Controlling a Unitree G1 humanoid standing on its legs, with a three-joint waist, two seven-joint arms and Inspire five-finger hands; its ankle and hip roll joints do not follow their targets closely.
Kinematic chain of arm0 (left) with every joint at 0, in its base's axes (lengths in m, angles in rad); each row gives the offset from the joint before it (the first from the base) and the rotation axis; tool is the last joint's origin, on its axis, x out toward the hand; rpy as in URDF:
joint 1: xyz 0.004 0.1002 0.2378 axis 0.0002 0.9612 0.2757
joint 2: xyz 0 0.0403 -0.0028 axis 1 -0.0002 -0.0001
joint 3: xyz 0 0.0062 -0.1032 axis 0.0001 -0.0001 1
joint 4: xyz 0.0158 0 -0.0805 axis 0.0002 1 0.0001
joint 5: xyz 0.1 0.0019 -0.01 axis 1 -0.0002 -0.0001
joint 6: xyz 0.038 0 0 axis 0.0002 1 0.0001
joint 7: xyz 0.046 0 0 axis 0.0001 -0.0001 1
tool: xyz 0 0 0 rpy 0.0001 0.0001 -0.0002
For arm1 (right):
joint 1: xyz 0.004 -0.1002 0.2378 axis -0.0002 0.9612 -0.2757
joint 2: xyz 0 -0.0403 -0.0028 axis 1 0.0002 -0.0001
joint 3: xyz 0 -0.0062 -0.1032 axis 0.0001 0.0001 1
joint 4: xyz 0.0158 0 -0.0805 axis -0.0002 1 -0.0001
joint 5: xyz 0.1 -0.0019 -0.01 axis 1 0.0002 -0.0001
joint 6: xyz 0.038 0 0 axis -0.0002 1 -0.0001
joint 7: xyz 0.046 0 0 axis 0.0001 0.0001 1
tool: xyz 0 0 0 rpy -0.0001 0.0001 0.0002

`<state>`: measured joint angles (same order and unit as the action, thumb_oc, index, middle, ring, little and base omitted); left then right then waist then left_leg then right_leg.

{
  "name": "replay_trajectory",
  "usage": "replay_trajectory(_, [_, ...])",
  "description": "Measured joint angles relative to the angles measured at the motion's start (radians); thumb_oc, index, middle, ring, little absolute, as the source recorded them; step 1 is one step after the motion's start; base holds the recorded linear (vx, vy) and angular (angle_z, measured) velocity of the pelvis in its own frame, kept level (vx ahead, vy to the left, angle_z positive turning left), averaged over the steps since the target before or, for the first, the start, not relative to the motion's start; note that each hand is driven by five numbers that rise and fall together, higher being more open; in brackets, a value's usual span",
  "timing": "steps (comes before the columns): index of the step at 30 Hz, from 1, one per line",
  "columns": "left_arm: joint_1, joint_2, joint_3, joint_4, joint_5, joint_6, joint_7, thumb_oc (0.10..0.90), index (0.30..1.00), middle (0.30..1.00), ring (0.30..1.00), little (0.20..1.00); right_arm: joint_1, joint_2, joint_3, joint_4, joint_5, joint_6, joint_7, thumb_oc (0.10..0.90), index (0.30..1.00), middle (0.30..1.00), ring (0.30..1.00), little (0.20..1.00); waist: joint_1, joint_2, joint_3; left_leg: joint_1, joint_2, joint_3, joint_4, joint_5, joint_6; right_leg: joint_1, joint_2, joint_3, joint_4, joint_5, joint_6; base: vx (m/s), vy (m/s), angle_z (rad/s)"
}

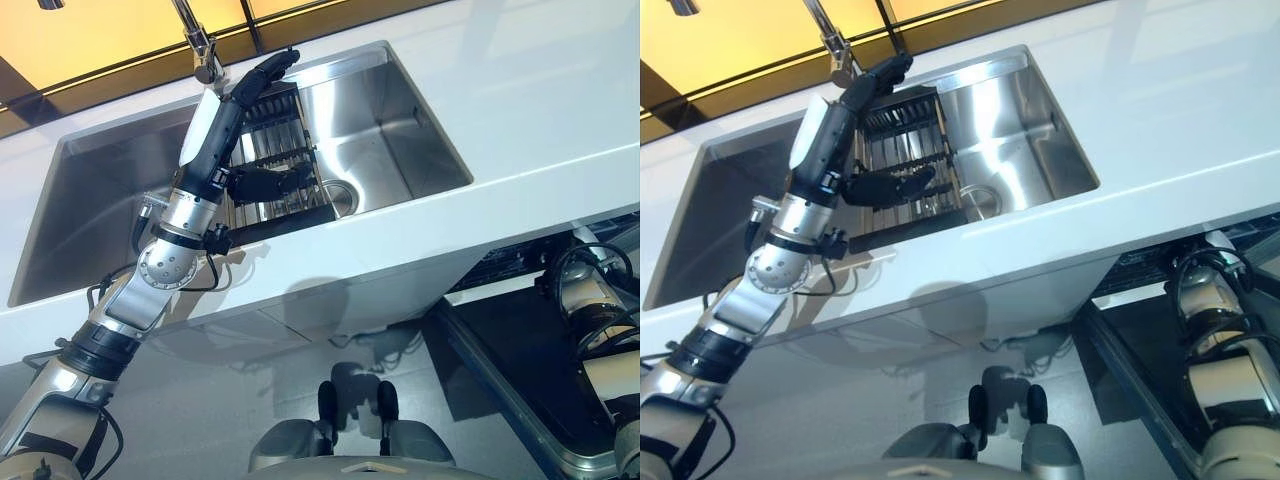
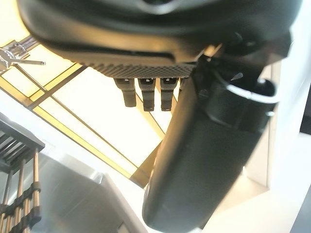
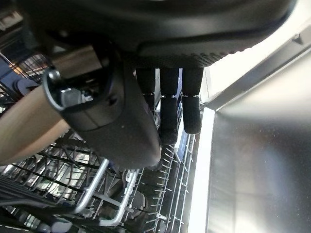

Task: Pick up plates and place into dishwasher.

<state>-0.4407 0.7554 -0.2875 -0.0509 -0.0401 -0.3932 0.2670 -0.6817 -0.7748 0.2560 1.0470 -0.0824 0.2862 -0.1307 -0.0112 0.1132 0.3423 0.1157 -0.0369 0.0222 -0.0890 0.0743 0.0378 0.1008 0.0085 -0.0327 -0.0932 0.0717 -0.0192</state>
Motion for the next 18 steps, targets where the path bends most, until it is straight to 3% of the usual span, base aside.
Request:
replay_trajectory(8, [0.0, 0.002, 0.001, 0.0, -0.001, 0.0, -0.023, 0.8, 0.9, 0.9, 0.9, 0.9, 0.075, 0.025, -0.006, -0.045, -0.04, 0.038, 0.055, 0.1, 0.3, 0.3, 0.3, 0.2, 0.002, -0.042, -0.013, 0.016, -0.003, 0.003, 0.0, 0.0, 0.002, 0.013, -0.001, 0.016, 0.0, 0.0, 0.0, 0.01, 0.023, -0.02])
replay_trajectory(12, [0.0, 0.003, 0.004, -0.005, -0.001, 0.0, -0.045, 0.8, 0.9, 0.9, 0.9, 0.9, 0.174, 0.032, -0.015, -0.104, -0.04, 0.017, 0.074, 0.1, 0.3, 0.3, 0.3, 0.2, 0.001, -0.052, -0.019, 0.023, -0.003, 0.006, -0.001, -0.002, 0.003, 0.019, -0.001, 0.019, 0.0, 0.0, 0.0, 0.0, 0.058, -0.03])
replay_trajectory(17, [0.04, 0.003, 0.034, -0.015, -0.006, -0.001, -0.059, 0.8, 0.9, 0.9, 0.9, 0.9, 0.403, 0.041, -0.115, -0.347, -0.038, -0.022, 0.073, 0.1, 0.3, 0.3, 0.3, 0.2, -0.025, -0.065, -0.027, 0.038, -0.001, 0.03, -0.004, -0.011, 0.004, 0.024, 0.001, 0.047, 0.0, 0.0, 0.0, -0.02, 0.082, -0.14])
replay_trajectory(18, [0.059, 0.002, 0.044, -0.015, -0.006, -0.001, -0.059, 0.8, 0.9, 0.9, 0.9, 0.9, 0.439, 0.051, -0.126, -0.374, -0.038, -0.025, 0.073, 0.8, 0.9, 0.9, 0.9, 0.9, -0.036, -0.073, -0.032, 0.041, 0.0, 0.038, -0.004, -0.014, 0.004, 0.025, 0.003, 0.053, 0.0, 0.0, 0.0, -0.02, 0.085, -0.21])
